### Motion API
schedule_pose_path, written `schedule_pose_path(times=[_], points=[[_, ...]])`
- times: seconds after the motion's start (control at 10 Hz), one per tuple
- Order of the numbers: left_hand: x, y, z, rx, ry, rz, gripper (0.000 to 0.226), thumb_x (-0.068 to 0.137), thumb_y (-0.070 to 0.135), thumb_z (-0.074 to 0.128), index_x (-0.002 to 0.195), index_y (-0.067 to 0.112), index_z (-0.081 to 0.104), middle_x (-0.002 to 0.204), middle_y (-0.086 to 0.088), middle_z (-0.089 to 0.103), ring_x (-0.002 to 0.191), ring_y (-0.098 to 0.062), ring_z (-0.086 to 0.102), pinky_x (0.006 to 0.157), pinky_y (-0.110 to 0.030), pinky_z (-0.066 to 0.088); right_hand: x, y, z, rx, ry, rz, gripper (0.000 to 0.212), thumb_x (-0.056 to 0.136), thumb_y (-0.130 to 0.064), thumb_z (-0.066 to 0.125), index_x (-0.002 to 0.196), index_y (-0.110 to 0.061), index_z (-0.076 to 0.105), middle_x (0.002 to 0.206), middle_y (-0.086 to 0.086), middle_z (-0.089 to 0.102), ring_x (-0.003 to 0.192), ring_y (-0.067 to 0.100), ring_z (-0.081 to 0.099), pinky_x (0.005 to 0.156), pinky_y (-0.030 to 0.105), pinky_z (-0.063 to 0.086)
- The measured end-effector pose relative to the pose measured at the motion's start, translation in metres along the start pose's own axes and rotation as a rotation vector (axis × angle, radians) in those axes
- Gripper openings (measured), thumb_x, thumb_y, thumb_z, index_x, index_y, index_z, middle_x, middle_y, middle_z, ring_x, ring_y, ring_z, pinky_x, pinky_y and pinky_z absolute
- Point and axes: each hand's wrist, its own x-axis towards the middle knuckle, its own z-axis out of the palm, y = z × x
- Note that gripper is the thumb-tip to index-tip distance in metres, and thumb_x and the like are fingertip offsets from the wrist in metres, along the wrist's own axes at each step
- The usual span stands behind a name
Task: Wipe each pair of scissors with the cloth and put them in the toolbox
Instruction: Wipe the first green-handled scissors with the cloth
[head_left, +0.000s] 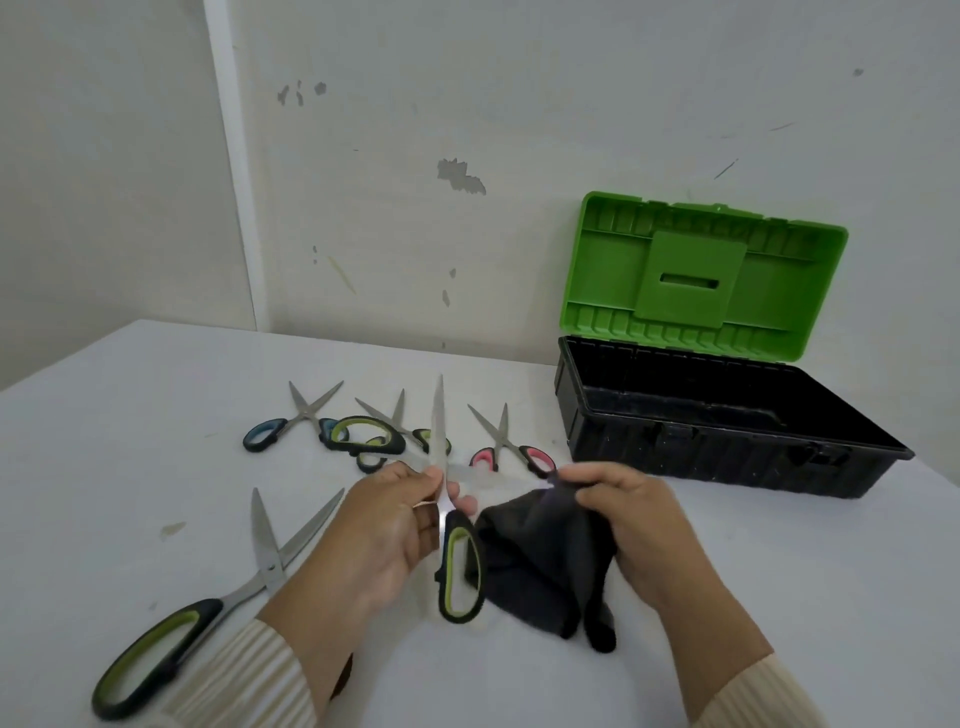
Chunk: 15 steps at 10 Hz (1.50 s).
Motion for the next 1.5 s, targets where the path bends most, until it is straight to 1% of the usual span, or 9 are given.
schedule_pose_path(times=[0.1,0.2,0.4,0.5,0.9,1.1,1.2,1.4,1.5], points=[[-0.003,-0.007,0.005,0.194,-0.087,-0.101,0.018,0.096,0.005,0.049,0.08,-0.002,0.055,0.062,-0.018,0.065,0.052,-0.025,0.064,0.057,-0.035,0.056,0.003,-0.01,-0.01,0.297,0.143,-0.086,0.037,0.081,0.014,0.048,0.088,-0.016,0.068,0.094,0.012,0.065,0.084,0.02,0.06,0.078,0.032,0.048],[-0.002,-0.018,0.008,0.32,-0.097,-0.096,0.023,0.094,0.007,0.054,0.073,0.0,0.058,0.059,-0.017,0.064,0.053,-0.028,0.059,0.064,-0.041,0.055,-0.008,-0.017,-0.002,0.213,0.107,-0.275,0.037,0.078,0.015,0.054,0.093,-0.018,0.063,0.089,-0.001,0.066,0.085,0.009,0.062,0.082,0.028,0.049],[-0.005,-0.023,0.009,0.463,-0.194,0.045,0.016,0.081,-0.012,0.05,0.077,-0.001,0.061,0.056,-0.014,0.061,0.053,-0.024,0.056,0.059,-0.034,0.048,-0.02,0.004,0.045,-0.743,-0.192,-0.698,0.02,0.074,-0.005,0.059,0.088,-0.014,0.071,0.095,0.002,0.067,0.092,0.004,0.056,0.086,0.001,0.036],[-0.003,-0.026,0.012,0.486,-0.194,0.085,0.02,0.082,-0.016,0.047,0.081,-0.002,0.062,0.057,-0.012,0.061,0.052,-0.02,0.056,0.055,-0.031,0.049,-0.013,0.0,0.044,-0.796,-0.012,-0.701,0.018,0.076,-0.002,0.06,0.088,-0.008,0.072,0.091,0.007,0.068,0.091,0.009,0.056,0.082,0.001,0.035],[0.0,-0.028,0.011,0.497,-0.197,0.132,0.017,0.083,-0.018,0.045,0.086,-0.011,0.06,0.059,-0.015,0.058,0.048,-0.019,0.054,0.053,-0.032,0.047,-0.027,-0.003,0.055,-0.815,-0.102,-0.662,0.018,0.078,-0.006,0.055,0.082,-0.008,0.073,0.083,0.008,0.069,0.081,0.018,0.059,0.074,0.025,0.048],[-0.003,-0.022,0.007,0.535,-0.251,0.116,0.018,0.085,-0.009,0.049,0.082,-0.003,0.066,0.067,-0.014,0.064,0.057,-0.018,0.059,0.062,-0.027,0.052,0.002,-0.004,0.006,-0.442,0.446,-0.398,0.022,0.082,-0.01,0.062,0.081,-0.031,0.069,0.09,-0.007,0.067,0.09,0.01,0.061,0.081,0.008,0.041],[0.003,-0.017,0.003,0.526,-0.193,0.134,0.017,0.084,-0.009,0.048,0.082,-0.004,0.064,0.061,-0.013,0.063,0.059,-0.023,0.058,0.066,-0.035,0.052,-0.006,-0.012,-0.007,-0.013,0.538,-0.318,0.021,0.083,-0.011,0.062,0.081,-0.031,0.066,0.093,-0.005,0.068,0.091,0.011,0.062,0.088,0.03,0.049],[0.004,-0.02,0.003,0.535,-0.174,0.158,0.01,0.079,-0.013,0.05,0.082,-0.01,0.06,0.059,-0.016,0.06,0.057,-0.026,0.054,0.066,-0.036,0.047,-0.033,-0.004,0.052,-0.592,-0.062,-0.584,0.017,0.075,-0.012,0.06,0.083,-0.023,0.069,0.088,-0.005,0.068,0.088,0.005,0.059,0.082,0.018,0.046],[0.003,-0.022,0.006,0.525,-0.207,0.174,0.014,0.084,-0.016,0.046,0.09,-0.015,0.059,0.062,-0.017,0.057,0.052,-0.02,0.055,0.056,-0.027,0.049,-0.021,-0.004,0.05,-0.749,-0.055,-0.619,0.018,0.074,-0.013,0.053,0.08,-0.017,0.07,0.085,0.0,0.069,0.086,0.015,0.06,0.08,0.03,0.051]])
